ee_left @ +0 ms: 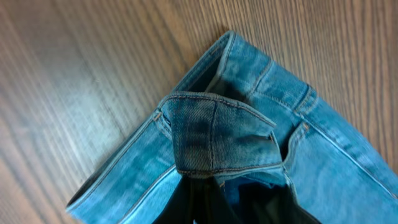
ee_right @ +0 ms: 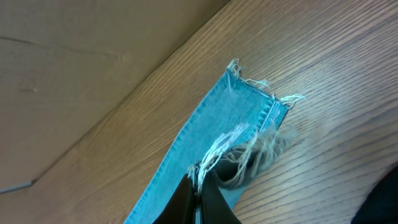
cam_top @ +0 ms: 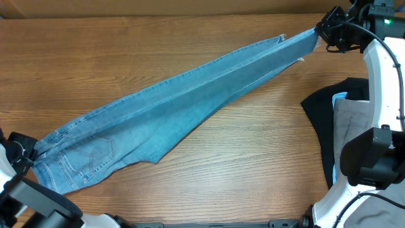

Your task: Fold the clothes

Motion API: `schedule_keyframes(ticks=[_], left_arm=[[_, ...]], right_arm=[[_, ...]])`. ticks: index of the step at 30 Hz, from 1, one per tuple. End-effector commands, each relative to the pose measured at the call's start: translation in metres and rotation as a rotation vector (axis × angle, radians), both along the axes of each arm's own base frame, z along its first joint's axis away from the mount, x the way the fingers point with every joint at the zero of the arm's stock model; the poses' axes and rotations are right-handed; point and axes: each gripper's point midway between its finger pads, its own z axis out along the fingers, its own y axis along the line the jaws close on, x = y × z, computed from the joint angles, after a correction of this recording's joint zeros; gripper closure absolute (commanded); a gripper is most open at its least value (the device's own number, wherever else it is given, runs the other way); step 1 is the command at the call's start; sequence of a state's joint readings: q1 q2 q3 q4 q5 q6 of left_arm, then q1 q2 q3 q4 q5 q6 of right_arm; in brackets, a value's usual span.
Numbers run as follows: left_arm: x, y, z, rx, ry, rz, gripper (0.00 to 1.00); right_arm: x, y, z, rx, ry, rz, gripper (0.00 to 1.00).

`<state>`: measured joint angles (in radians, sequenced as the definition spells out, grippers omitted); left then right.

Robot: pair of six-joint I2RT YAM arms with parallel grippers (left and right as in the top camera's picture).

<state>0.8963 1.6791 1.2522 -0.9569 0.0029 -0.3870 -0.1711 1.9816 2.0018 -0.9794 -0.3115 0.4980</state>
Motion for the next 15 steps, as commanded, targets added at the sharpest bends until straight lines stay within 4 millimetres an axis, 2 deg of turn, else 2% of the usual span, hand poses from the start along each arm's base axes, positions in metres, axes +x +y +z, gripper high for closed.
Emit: schedule_keyframes(ticks=[1,6,10,15], left_arm=[[-0.007,0.031,-0.004,0.093,0.058,0.049,0.96],[0.003,0.037,-0.014,0.104,0.048,0.04,0.96],[0.009,0.037,-0.014,0.113,0.04,0.027,0.96],[0.015,0.033,-0.014,0.117,0.04,0.008,0.96]], right_arm=[[0.007,-0.032,0.004,-0.073,-0.025,-0.09,0.96],[0.008,-0.033,0.003,-0.075,-0.026,-0.093,0.96],[0.008,-0.034,-0.003,-0.072,-0.003,-0.117,0.96],[-0.001,-0.023,-0.012,-0.022,0.066,-0.158,0.96]])
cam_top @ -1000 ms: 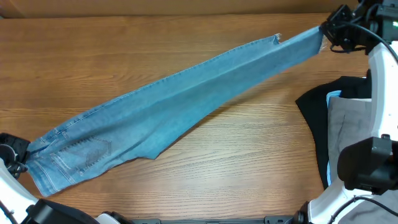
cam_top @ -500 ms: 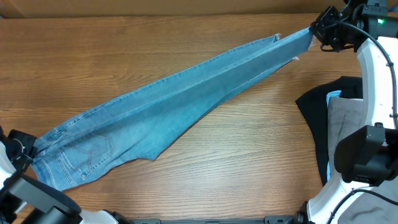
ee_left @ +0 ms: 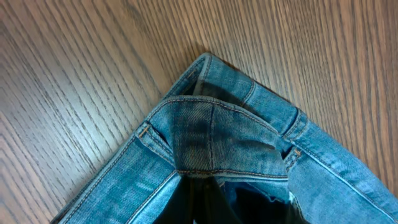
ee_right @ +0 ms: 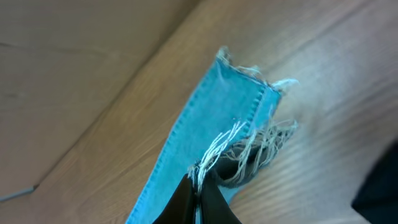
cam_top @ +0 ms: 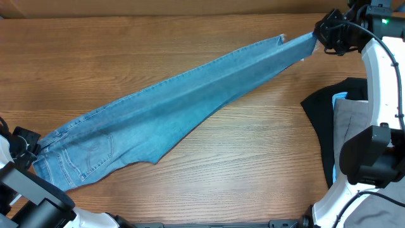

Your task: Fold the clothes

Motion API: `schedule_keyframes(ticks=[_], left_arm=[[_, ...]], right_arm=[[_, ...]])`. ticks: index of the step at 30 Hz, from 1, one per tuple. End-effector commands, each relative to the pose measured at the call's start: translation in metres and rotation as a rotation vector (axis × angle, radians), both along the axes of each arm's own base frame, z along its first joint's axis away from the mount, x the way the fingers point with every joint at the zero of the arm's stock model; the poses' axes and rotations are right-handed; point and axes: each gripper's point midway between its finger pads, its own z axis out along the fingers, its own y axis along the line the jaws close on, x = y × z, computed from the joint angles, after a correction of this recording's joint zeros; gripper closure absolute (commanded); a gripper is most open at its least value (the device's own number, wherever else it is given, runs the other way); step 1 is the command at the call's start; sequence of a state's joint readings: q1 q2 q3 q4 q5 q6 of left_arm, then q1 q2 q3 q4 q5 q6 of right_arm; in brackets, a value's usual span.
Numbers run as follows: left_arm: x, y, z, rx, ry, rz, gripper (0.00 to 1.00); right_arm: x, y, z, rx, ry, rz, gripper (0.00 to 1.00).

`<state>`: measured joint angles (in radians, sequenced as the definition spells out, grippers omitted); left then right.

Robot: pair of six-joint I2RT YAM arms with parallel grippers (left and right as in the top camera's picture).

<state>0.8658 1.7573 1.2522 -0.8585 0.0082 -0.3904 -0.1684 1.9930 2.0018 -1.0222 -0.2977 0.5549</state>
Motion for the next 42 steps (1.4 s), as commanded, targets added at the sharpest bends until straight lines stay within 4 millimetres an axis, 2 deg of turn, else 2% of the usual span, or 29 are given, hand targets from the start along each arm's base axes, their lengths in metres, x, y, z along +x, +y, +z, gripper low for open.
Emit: schedule_keyframes(ticks=[1,5,9,16,20,26,29,32,37,42], left_arm=[[-0.007,0.024,0.008,0.106,0.055,0.036,0.96],[-0.005,0.022,0.008,0.107,0.055,0.027,0.96],[-0.003,0.022,0.008,0.109,0.054,0.023,0.96],[-0.003,0.022,0.008,0.111,0.052,0.023,0.96],[-0.003,0.021,0.008,0.108,0.053,0.023,0.96],[0.002,0.018,0.008,0.109,0.053,0.007,0.96],[0.005,0.015,0.008,0.109,0.052,-0.006,0.96],[0.01,0.012,0.008,0.113,0.049,-0.019,0.96],[0.012,0.01,0.008,0.124,0.059,-0.029,0.96],[0.01,0.011,0.008,0.128,0.074,-0.028,0.96]], right_arm=[[0.006,-0.023,-0.001,-0.064,0.004,-0.115,0.96],[0.008,-0.03,-0.004,-0.097,0.009,-0.158,0.96],[0.019,-0.03,-0.014,-0.086,0.004,-0.166,0.96],[0.049,-0.022,-0.062,-0.05,0.023,-0.178,0.96],[0.068,-0.011,-0.084,-0.027,0.004,-0.147,0.95],[0.078,-0.002,-0.12,0.025,0.046,-0.178,0.95],[0.076,0.0,-0.118,0.025,0.045,-0.16,0.96],[0.077,0.005,-0.1,0.007,0.0,-0.087,0.96],[0.067,0.005,-0.073,-0.014,-0.014,-0.064,0.96],[0.06,0.005,-0.067,-0.01,0.0,-0.068,0.96]])
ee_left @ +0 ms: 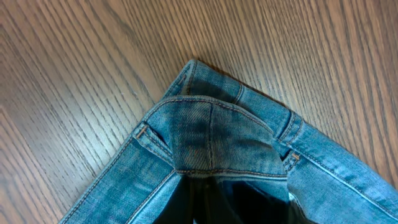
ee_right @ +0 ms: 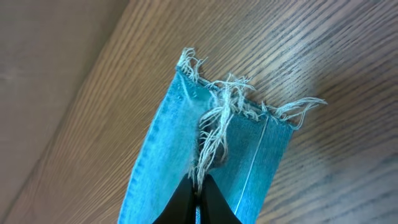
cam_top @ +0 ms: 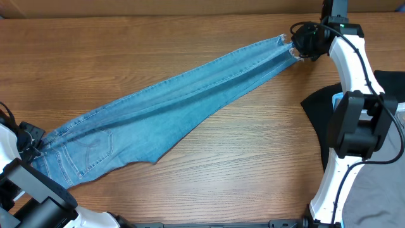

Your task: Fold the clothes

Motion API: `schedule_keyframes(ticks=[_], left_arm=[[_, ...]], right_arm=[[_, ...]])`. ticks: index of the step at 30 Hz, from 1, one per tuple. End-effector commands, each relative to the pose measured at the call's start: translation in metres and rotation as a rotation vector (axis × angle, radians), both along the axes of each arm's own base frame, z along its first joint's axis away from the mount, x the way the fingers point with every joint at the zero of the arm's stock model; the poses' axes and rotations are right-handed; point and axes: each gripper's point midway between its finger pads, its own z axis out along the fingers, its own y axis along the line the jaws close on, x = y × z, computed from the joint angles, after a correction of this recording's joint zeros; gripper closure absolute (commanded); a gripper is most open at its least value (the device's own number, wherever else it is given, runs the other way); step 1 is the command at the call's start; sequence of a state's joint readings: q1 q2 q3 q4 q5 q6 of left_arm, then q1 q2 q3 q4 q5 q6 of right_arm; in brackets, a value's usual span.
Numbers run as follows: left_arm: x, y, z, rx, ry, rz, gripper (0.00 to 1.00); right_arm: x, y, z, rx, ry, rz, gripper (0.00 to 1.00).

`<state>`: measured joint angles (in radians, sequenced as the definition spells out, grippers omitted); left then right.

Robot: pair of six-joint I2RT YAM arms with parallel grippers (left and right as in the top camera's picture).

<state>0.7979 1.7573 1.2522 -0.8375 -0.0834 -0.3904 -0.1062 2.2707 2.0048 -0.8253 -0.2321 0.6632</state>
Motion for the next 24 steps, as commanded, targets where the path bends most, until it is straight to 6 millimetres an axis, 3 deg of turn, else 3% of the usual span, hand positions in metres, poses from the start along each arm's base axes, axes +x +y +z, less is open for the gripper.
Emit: schedule_keyframes(ticks=[1,7,13,20,24], left_arm=[[-0.001,0.012,0.006,0.052,0.021,0.019,0.96],[-0.002,0.011,0.006,0.047,0.027,0.019,0.96],[-0.003,0.01,0.006,0.044,0.03,0.019,0.96],[-0.003,0.01,0.006,0.042,0.031,0.019,0.96],[-0.004,0.01,0.006,0.041,0.032,0.019,0.96]], right_arm=[[0.003,-0.01,0.053,-0.03,-0.096,-0.012,0.96],[-0.006,-0.026,0.059,-0.107,-0.058,-0.066,0.96],[-0.01,-0.026,0.063,-0.11,-0.052,-0.067,0.96],[-0.014,-0.03,0.091,-0.155,-0.105,-0.057,0.96],[-0.017,-0.03,0.09,-0.155,-0.094,-0.057,0.96]])
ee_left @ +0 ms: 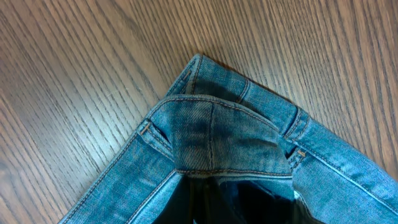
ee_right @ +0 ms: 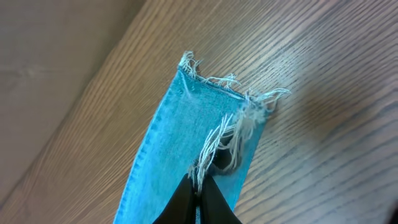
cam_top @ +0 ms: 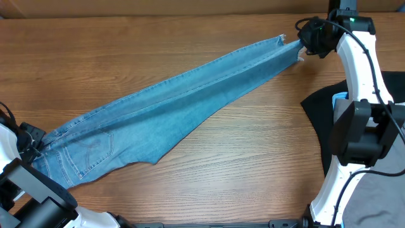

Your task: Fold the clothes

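Note:
Light blue jeans (cam_top: pixel 171 104) lie stretched in a long diagonal across the wooden table, legs folded together. At the lower left my left gripper (cam_top: pixel 28 147) is shut on the waistband (ee_left: pixel 211 134), which bunches up over its dark fingers (ee_left: pixel 199 199). At the upper right my right gripper (cam_top: pixel 309 39) is shut on the frayed leg hem (ee_right: pixel 214 112), whose white threads (ee_right: pixel 217 140) run down between the black fingertips (ee_right: pixel 198 193).
A black garment (cam_top: pixel 329 120) with a grey one (cam_top: pixel 357 126) and a bit of light blue cloth (cam_top: pixel 340 96) on it lies at the right edge. A cardboard wall (ee_right: pixel 56 56) stands behind the table's far edge.
My right gripper, still shut on the hem, has shifted a little to the right and back, drawing the hem with it. The left end of the jeans has barely moved.
Both grippers held the jeans stretched diagonally, the right one far at the upper right. Then the left end sat slightly lower and farther left. Later the right gripper was farther left with the leg slacker, and now it is a bit right again.

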Motion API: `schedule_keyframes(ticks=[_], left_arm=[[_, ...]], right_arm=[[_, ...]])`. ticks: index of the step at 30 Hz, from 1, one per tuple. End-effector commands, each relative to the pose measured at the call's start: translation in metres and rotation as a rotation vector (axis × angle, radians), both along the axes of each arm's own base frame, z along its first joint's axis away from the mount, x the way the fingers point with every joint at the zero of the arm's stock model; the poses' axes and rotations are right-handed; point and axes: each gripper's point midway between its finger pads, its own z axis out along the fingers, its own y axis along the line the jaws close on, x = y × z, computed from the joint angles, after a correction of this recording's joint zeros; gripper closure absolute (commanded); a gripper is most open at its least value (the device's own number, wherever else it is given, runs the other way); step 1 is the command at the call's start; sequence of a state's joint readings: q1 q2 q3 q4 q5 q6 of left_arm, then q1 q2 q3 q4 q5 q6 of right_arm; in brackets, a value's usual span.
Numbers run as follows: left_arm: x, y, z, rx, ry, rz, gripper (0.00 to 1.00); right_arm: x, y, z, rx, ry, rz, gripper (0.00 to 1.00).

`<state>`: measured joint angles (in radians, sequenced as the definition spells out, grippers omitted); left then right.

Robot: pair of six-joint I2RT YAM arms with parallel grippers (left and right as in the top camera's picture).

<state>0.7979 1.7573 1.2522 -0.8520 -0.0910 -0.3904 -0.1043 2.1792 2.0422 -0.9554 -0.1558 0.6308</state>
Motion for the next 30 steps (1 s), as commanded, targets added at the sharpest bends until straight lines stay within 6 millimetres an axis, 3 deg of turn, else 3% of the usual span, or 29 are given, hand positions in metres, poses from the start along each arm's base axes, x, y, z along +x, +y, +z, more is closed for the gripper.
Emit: schedule_keyframes(ticks=[1,11,16,26,28,29,30], left_arm=[[0.0,0.011,0.006,0.046,0.018,0.017,0.96],[0.0,0.011,0.006,0.046,0.018,0.017,0.96],[0.0,0.011,0.006,0.047,0.017,0.017,0.96],[0.0,0.012,0.006,0.048,0.015,0.017,0.96],[0.0,0.012,0.006,0.048,0.016,0.017,0.96],[0.0,0.012,0.006,0.048,0.016,0.017,0.96],[0.0,0.012,0.006,0.048,0.015,0.017,0.96]], right_arm=[[0.003,-0.021,0.045,-0.078,-0.093,-0.047,0.96],[-0.006,-0.042,0.036,-0.179,-0.04,-0.116,0.96],[0.001,-0.041,0.019,-0.174,-0.025,-0.111,0.96],[0.04,-0.021,-0.021,-0.06,-0.088,-0.038,0.91],[0.047,-0.02,-0.026,-0.052,-0.103,-0.033,0.79],[0.049,-0.019,-0.026,-0.054,-0.113,-0.03,0.64],[0.051,-0.02,-0.027,-0.058,-0.119,-0.03,0.42]])
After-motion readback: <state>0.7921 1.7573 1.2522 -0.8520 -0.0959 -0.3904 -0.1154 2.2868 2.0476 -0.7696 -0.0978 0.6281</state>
